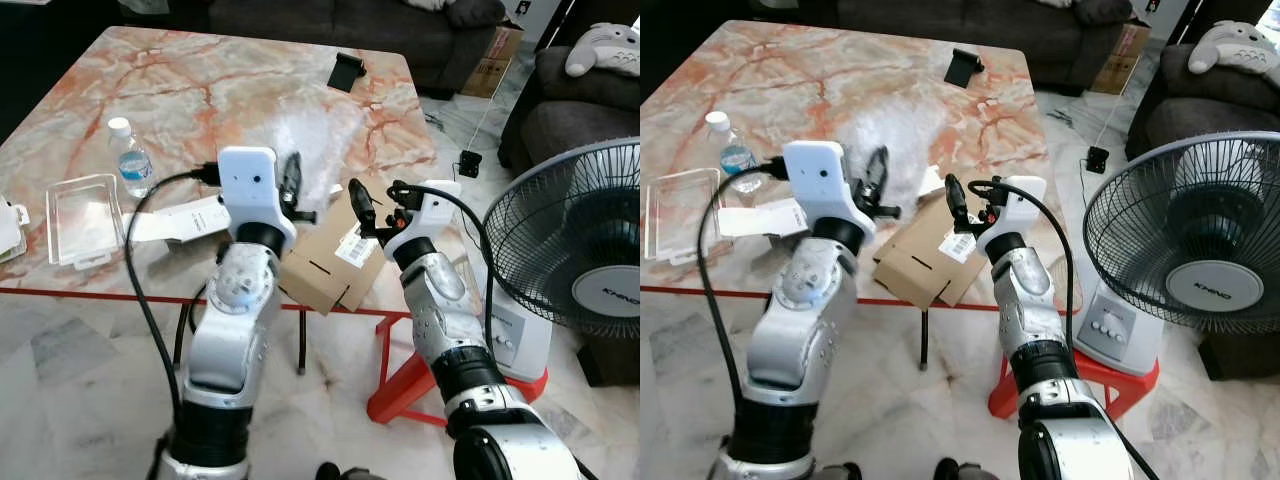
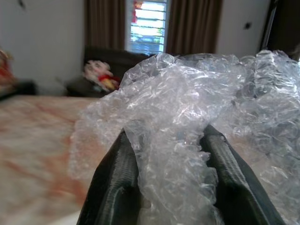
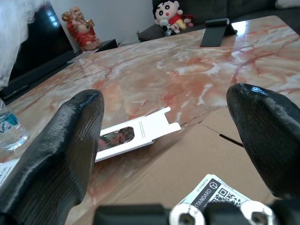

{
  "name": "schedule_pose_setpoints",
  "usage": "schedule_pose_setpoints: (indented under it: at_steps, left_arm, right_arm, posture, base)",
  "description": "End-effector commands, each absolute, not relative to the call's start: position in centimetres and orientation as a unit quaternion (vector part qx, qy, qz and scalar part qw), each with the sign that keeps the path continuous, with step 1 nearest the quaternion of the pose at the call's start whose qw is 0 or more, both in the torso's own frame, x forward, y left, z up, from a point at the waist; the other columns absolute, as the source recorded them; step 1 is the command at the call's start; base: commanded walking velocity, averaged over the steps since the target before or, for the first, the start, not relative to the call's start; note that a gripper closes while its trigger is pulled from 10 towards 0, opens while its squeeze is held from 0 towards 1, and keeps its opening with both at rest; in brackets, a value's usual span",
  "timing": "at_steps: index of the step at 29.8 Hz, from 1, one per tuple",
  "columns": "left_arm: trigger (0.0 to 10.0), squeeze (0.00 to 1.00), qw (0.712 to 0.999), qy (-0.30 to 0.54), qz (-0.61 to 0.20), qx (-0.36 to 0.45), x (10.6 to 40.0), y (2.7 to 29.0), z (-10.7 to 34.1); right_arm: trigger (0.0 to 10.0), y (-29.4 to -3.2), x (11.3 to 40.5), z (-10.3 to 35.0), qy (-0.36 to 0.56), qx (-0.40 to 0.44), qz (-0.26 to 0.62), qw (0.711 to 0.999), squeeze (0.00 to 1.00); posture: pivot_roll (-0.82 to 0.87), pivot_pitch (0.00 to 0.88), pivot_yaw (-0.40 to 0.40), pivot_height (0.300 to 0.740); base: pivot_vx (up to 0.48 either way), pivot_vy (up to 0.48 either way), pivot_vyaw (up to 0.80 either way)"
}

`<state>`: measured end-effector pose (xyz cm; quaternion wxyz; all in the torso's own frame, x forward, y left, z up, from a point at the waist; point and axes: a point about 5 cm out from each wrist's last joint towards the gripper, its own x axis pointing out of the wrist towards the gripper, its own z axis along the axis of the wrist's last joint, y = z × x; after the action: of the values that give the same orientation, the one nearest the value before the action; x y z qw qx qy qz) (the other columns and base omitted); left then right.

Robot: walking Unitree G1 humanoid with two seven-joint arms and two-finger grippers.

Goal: Picking trash to rubbish bin

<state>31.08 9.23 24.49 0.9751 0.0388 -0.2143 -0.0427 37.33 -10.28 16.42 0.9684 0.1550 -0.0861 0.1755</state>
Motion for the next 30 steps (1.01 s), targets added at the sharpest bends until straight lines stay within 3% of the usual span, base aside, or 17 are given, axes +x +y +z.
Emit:
schedule_pose_setpoints:
  at_steps: [1,3,8,16,30]
  left_arm:
    - [10.0,0.00,0.974,-0.213,-0.042,0.068,31.5,9.0,23.8]
    - [10.0,0.00,0.975,-0.212,-0.016,0.070,32.1,10.1,23.4]
    - [10.0,0.00,0.957,-0.238,0.026,0.165,32.7,11.7,23.4]
    - [10.0,0.00,0.957,-0.242,0.054,0.150,32.8,12.9,22.2]
    - [10.0,0.00,0.964,-0.237,0.044,0.108,32.9,12.0,21.4]
  right_arm:
    - [10.0,-10.5,37.5,17.2,-0.105,0.153,0.170,0.968,0.00]
    - [10.0,-10.8,37.5,17.5,-0.112,0.141,0.164,0.970,0.00]
    - [10.0,-11.8,37.6,18.0,-0.128,0.133,0.141,0.973,0.00]
    - [10.0,-12.2,37.6,18.4,-0.142,0.109,0.133,0.975,0.00]
    - [10.0,-12.3,37.5,18.3,-0.143,0.113,0.129,0.975,0.00]
  posture:
    - [0.08,0.129,-0.132,0.740]
    - [0.07,0.128,-0.131,0.740]
    - [0.06,0.126,-0.126,0.740]
    - [0.06,0.131,-0.122,0.740]
    - [0.06,0.135,-0.123,0.740]
  base:
    - [0.000,0.000,0.00]
    - [0.000,0.000,0.00]
    - [0.000,0.000,0.00]
    - [0.000,0.000,0.00]
    - [0.000,0.000,0.00]
